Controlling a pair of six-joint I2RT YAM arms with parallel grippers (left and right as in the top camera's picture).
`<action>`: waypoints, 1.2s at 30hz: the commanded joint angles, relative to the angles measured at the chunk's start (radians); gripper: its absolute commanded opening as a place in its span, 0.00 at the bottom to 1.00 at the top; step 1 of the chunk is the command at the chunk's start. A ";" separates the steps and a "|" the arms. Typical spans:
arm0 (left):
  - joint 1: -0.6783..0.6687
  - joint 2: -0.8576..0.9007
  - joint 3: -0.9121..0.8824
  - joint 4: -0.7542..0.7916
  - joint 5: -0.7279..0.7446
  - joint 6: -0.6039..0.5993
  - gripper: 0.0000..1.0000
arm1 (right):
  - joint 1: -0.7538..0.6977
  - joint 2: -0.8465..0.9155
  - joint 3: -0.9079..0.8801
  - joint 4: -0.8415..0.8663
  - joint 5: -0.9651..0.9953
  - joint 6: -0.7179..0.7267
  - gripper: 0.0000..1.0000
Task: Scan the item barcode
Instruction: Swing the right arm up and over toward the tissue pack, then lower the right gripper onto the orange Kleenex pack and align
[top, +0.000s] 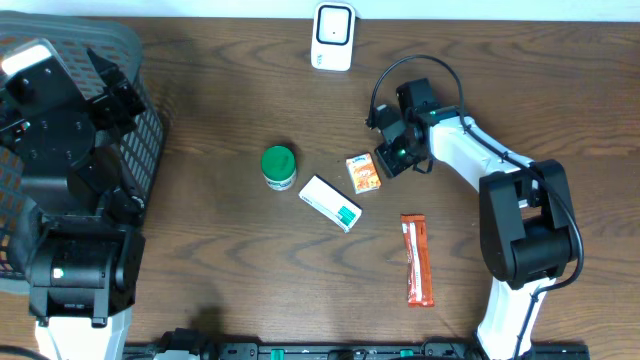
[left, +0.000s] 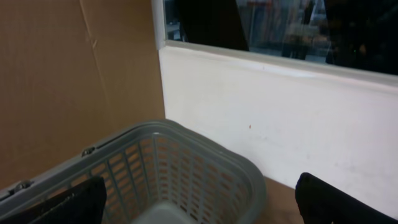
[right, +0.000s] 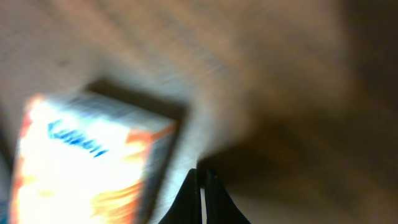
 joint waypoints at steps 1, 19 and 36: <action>0.006 -0.004 -0.008 0.010 -0.009 -0.005 0.96 | 0.040 -0.014 0.004 -0.076 -0.146 0.094 0.01; 0.006 -0.005 -0.008 -0.023 -0.008 -0.006 0.96 | 0.092 -0.071 0.009 0.030 -0.427 0.569 0.01; 0.006 -0.005 -0.008 -0.036 -0.008 -0.006 0.96 | 0.119 -0.122 0.013 -0.013 -0.242 0.335 0.99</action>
